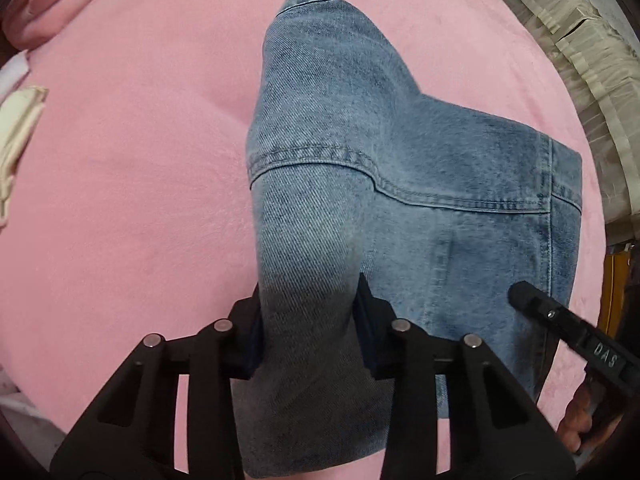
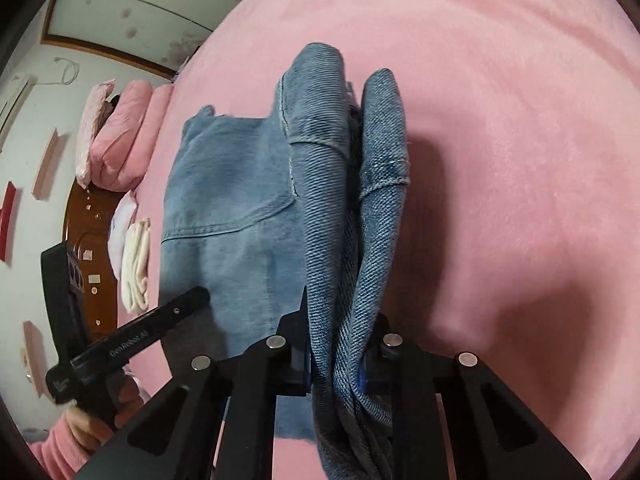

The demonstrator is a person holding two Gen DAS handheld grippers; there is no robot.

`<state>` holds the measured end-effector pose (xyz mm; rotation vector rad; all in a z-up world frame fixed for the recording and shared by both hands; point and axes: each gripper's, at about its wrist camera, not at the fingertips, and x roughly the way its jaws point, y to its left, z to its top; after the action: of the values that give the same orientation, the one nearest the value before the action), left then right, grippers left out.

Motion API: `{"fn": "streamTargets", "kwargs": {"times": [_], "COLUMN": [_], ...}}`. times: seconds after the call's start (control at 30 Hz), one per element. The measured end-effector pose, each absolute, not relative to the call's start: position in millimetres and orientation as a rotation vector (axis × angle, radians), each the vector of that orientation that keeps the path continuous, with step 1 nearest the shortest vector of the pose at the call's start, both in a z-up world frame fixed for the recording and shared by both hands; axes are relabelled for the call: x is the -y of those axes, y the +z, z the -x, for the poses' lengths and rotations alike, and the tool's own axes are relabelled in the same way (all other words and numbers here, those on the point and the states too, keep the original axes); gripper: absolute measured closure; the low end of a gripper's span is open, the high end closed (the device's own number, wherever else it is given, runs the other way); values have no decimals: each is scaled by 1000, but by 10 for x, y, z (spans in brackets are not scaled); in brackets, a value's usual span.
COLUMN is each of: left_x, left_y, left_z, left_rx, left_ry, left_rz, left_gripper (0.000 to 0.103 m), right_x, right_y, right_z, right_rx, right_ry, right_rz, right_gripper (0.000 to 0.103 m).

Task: Fold large clothes
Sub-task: 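Lift the folded jacket with both grippers and carry it toward the clothes stack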

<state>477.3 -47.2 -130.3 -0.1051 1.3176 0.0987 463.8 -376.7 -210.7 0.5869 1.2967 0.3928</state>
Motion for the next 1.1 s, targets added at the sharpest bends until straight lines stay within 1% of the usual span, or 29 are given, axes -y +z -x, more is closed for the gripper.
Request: {"fn": "streamTargets", "kwargs": {"times": [0.13, 0.23, 0.37, 0.5, 0.7, 0.87, 0.97, 1.1], "left_x": [516, 471, 403, 388, 374, 283, -74, -712], "left_y": [-1103, -983, -853, -739, -684, -589, -406, -233], "left_z": [-4425, -4016, -3443, -2944, -2756, -2779, -2534, -2280], "left_rx": [-1344, -1348, -1393, -1417, -1387, -1277, -1221, -1178], "left_ry": [88, 57, 31, 54, 144, 217, 253, 253], "left_rz": [114, 146, 191, 214, 320, 357, 368, 368], "left_gripper": [72, 73, 73, 74, 74, 74, 74, 74], "right_x": [3678, 3720, 3770, 3743, 3519, 3208, 3054, 2522], "right_y": [-1811, -1696, -1651, -1656, -1586, -1391, -1326, -1192], "right_z": [-4329, -3971, -3544, -3309, -3402, -3378, -3292, -3188], "right_rx": [-1310, -1346, -1406, -1475, -1471, -1396, -1362, -1346], "right_ry": [419, 444, 496, 536, 627, 714, 731, 727], "right_rz": [-502, -499, -461, -441, -354, -238, -231, -234], "right_gripper": [90, 90, 90, 90, 90, 90, 90, 90]}}
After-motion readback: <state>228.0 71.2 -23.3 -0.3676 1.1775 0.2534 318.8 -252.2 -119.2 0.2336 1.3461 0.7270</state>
